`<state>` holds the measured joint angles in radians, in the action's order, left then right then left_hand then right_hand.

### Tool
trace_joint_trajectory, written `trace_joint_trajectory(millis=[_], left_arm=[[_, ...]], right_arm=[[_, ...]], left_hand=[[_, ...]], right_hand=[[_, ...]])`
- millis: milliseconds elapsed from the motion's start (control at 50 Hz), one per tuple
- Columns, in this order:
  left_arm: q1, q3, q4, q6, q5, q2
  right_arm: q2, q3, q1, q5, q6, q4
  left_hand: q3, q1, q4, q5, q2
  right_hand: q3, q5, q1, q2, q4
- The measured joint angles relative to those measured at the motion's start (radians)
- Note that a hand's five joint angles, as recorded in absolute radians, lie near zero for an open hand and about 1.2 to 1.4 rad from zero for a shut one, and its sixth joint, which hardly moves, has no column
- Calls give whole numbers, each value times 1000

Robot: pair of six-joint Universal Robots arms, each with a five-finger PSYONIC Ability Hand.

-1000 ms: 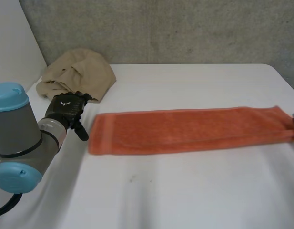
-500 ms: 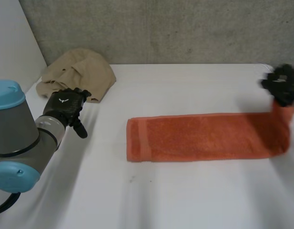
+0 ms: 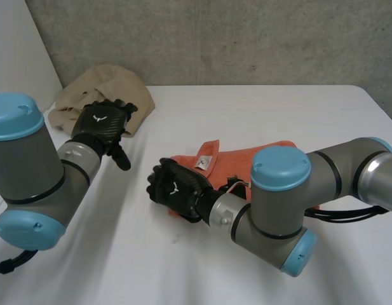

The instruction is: Fold the laundry.

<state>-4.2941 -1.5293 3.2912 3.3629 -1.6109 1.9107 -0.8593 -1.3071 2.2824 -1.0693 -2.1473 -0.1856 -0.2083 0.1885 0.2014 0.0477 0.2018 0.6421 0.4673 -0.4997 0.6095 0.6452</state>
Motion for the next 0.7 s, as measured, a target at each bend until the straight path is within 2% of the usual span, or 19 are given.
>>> trace_joint_trajectory(millis=[20,40,80,140,260,320,420,500,640,700], left_arm=[[7,9,0,1,0,3],[17,23,1,1,0,9],[26,34,1,1,0,14],[75,92,2,-1,1,49],[169,197,6,-1,1,146],[214,255,5,0,3,210],[282,365,0,2,5,334],[327,497,-28,9,6,475],[328,616,-94,61,-23,597],[314,649,-116,94,-86,628]], right_arm=[[-8,-4,-6,-3,-17,0],[-26,-10,-23,-7,-52,2],[-40,-13,-40,-11,-82,3],[-130,-43,-155,-32,-294,9],[-238,-113,-319,-63,-613,27],[-259,-161,-385,-71,-680,48],[-271,-255,-489,-69,-677,79],[-269,-352,-559,-65,-565,89],[-262,-400,-572,-66,-468,81],[-260,-406,-571,-67,-455,72]], left_hand=[[0,0,0,0,0],[0,0,0,0,0],[0,0,0,0,0],[0,0,0,0,0],[0,0,0,0,0],[0,0,0,0,0],[0,0,0,0,0],[0,0,0,0,0],[0,0,0,0,0],[0,2,0,0,0]], right_hand=[[-292,-290,215,-267,-292],[-400,-387,288,-366,-398],[-404,-390,290,-374,-402],[-432,-402,302,-396,-418],[-432,-402,302,-396,-418],[-432,-402,302,-396,-418],[-432,-402,302,-396,-418],[-267,-273,181,-241,-273],[-149,-165,77,-125,-151],[-103,-124,37,-69,-106]])
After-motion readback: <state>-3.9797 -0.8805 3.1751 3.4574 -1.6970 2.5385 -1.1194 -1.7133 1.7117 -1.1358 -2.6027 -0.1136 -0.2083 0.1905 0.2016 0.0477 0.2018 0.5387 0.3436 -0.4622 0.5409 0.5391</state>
